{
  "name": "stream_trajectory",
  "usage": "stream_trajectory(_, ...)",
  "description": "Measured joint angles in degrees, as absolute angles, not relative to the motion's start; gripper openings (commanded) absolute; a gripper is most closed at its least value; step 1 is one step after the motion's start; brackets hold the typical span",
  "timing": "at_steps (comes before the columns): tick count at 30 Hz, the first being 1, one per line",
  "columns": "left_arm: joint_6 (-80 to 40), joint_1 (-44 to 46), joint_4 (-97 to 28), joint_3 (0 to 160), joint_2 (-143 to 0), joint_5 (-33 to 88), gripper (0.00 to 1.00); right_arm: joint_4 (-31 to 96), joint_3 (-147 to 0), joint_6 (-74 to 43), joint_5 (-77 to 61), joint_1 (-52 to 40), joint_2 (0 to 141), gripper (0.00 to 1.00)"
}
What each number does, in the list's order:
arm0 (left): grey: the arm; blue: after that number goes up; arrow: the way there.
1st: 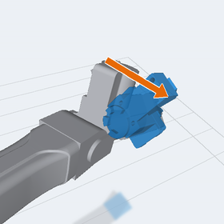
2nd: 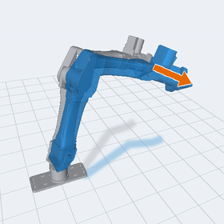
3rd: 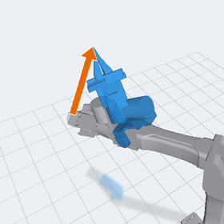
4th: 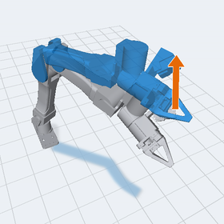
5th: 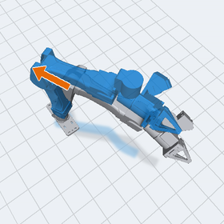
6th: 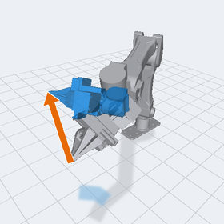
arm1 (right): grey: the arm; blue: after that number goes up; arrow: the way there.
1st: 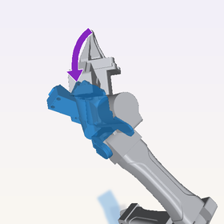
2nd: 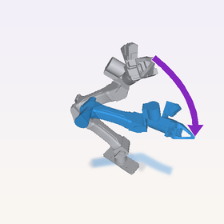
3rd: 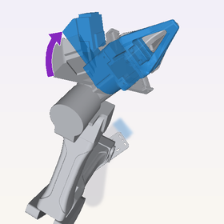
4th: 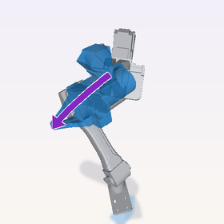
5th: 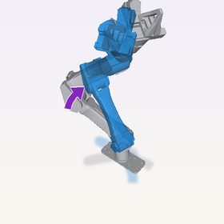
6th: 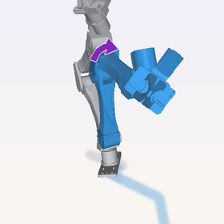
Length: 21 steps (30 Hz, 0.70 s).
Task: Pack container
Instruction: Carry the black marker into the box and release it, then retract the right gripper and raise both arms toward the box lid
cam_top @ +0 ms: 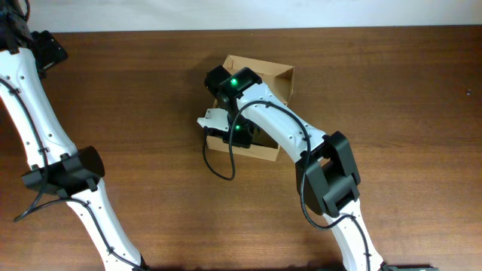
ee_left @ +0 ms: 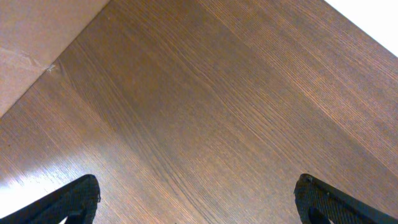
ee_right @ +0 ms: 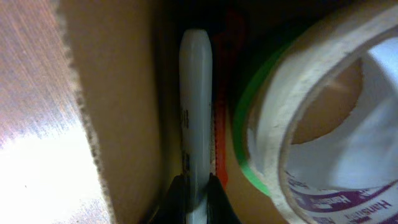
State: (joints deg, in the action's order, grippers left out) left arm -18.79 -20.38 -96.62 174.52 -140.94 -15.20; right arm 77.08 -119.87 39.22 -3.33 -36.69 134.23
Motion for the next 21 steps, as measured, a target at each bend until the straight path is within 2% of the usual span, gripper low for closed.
stream_trajectory(2, -18.79, -20.38, -96.62, 174.52, -140.94, -15.20, 1.00, 76.47, -119.87, 39.16, -2.94, -36.69, 134.23, 0.17)
stream_trajectory(16, -18.79, -20.38, -96.64, 174.52, -140.94, -15.20, 1.00, 77.73, -124.44, 35.14, -1.48, -36.07, 131.96, 0.28)
stream_trajectory(17, -18.79, -20.38, -96.62, 174.52, -140.94, -15.20, 1.00, 78.13, -124.99, 34.65, -1.02, -35.97, 131.11, 0.32)
stream_trajectory(19, -18.79, -20.38, -96.64, 174.52, -140.94, -15.20, 1.00, 78.43, -125.95, 33.39, -0.01, -35.59, 127.92, 0.48)
stream_trajectory(21, -18.79, -20.38, -96.62, 174.52, -140.94, -15.20, 1.00, 78.59, -126.48, 32.36, 0.64, -34.98, 123.85, 0.50)
